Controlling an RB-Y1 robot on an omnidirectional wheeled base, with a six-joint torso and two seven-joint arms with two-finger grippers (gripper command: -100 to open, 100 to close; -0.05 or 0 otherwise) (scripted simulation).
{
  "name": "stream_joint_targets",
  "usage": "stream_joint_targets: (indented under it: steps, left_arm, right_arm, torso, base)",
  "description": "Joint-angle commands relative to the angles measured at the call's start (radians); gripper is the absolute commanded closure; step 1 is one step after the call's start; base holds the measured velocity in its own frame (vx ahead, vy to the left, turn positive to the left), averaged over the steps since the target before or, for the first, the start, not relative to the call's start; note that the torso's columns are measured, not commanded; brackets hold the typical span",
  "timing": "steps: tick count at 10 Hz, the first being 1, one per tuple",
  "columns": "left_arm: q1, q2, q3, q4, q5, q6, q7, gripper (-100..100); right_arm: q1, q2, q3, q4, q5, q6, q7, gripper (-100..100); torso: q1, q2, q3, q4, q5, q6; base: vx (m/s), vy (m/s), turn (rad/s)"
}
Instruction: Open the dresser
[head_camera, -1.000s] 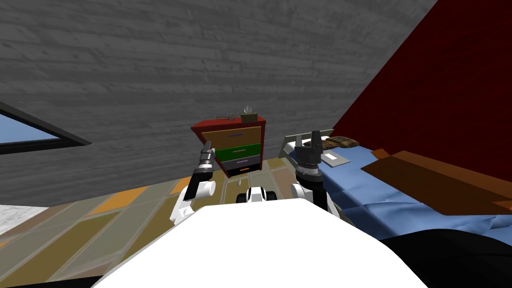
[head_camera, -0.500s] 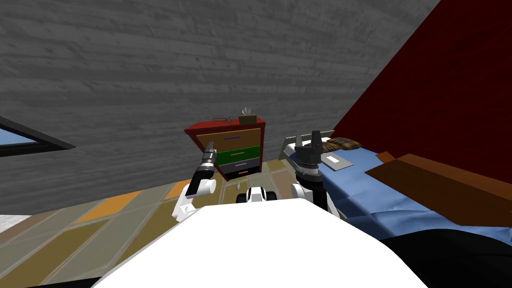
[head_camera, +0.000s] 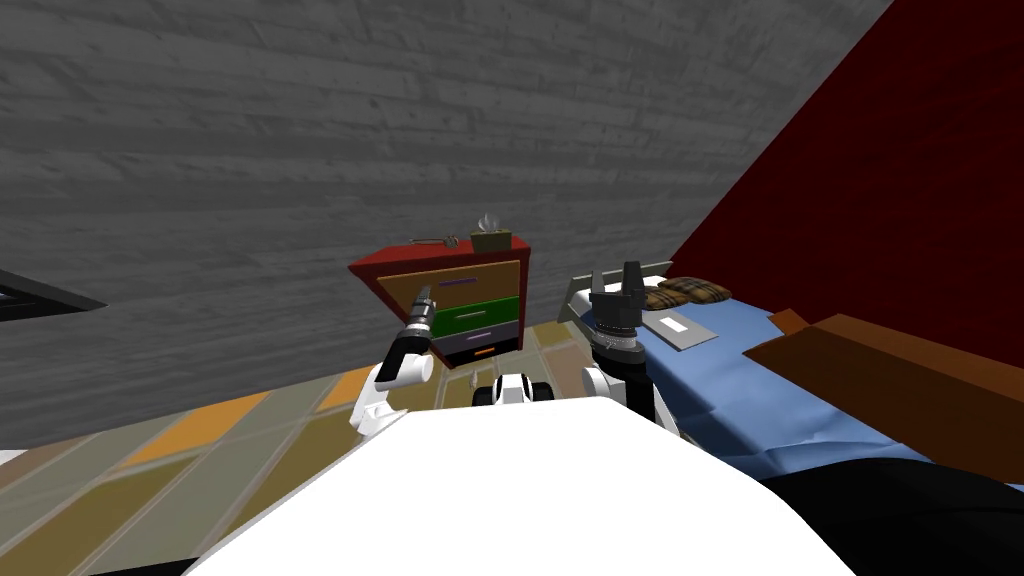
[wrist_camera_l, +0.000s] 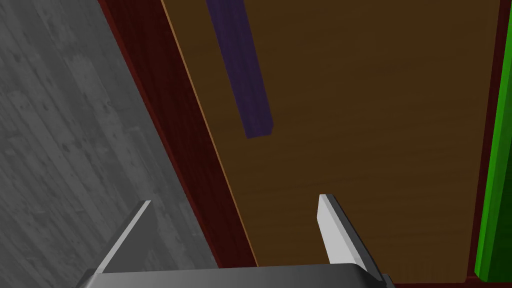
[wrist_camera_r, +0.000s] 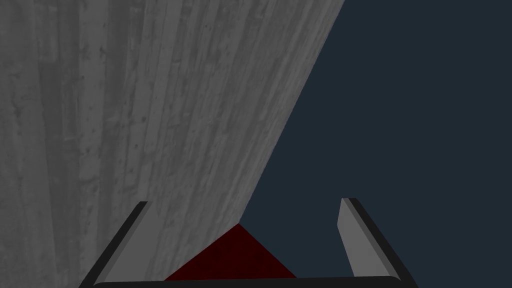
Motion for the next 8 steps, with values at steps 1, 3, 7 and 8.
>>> stream_joint_targets:
  steps: [1,3,7,8]
  left_arm:
    - [-0.018,-0.011,0.0,0.018,-0.001,0.053,-0.002,-100]
    - [-0.029,-0.016,0.002,0.027,0.0,0.084,-0.001,-100]
    - [-0.031,-0.018,0.005,0.013,0.001,0.106,-0.001,-100]
    - [-0.031,-0.017,0.005,0.011,0.001,0.11,-0.001,100]
  right_arm:
    - [0.0,0.0,0.0,0.0,0.0,0.0,0.0,0]
    - [0.0,0.0,0.0,0.0,0.0,0.0,0.0,0]
    - [0.0,0.0,0.0,0.0,0.0,0.0,0.0,0]
    - [0.0,0.0,0.0,0.0,0.0,0.0,0.0,0]
  torso:
    - [0.0,0.0,0.0,0.0,0.0,0.0]
    - [0.0,-0.001,-0.001,0.0,0.0,0.0]
    - [0.001,-0.002,-0.001,0.0,0.0,0.0]
    - [0.001,-0.001,-0.001,0.0,0.0,0.0]
  base:
    - [0.105,-0.012,-0.012]
    - [0.095,-0.016,-0.009]
    - [0.068,-0.001,-0.01]
    - [0.009,0.001,0.001]
